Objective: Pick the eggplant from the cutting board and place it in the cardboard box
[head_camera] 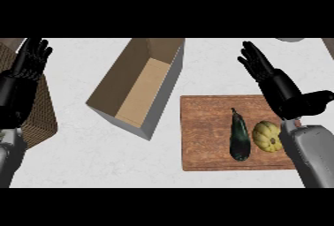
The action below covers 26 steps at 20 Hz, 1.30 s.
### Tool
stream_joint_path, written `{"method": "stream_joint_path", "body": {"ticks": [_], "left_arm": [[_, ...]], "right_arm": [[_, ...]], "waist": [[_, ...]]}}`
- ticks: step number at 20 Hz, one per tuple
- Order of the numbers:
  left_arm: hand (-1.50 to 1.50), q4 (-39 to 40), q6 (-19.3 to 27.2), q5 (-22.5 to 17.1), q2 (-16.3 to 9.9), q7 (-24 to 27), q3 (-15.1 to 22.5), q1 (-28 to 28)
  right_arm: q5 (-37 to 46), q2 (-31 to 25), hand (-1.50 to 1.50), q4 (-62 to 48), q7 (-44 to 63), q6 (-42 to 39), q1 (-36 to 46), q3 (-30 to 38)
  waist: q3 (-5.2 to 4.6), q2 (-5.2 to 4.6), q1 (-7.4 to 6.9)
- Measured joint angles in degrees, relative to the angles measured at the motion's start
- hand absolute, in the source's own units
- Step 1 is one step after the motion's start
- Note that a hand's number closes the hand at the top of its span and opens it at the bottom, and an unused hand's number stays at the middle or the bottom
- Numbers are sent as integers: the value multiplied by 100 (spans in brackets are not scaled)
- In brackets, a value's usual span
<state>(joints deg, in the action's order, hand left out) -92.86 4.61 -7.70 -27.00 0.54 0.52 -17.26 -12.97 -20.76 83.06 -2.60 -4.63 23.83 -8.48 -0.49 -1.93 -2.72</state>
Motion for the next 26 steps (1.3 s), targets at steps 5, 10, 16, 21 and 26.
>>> {"method": "stream_joint_path", "body": {"ticks": [5,10,16,21,26], "left_arm": [[0,390,257,435,-194,-129,-146,501],[0,538,434,820,-332,-498,-63,566],[0,628,656,1157,-332,-660,-73,732],[0,700,670,1249,-314,-721,-109,674],[0,660,681,1399,-242,-794,-10,612]], "right_arm": [[-620,141,-150,-435,381,-231,-346,263],[505,-777,-150,-509,258,-629,-692,-341],[-50,-524,-150,-969,-753,-909,-1644,7],[83,-871,-150,-1250,-1539,-1331,-1723,176],[822,-1625,-150,-1430,-1707,-1674,-1438,-47]], "waist": [[75,132,166],[132,171,174],[226,227,316],[225,238,278],[216,234,170]]}}
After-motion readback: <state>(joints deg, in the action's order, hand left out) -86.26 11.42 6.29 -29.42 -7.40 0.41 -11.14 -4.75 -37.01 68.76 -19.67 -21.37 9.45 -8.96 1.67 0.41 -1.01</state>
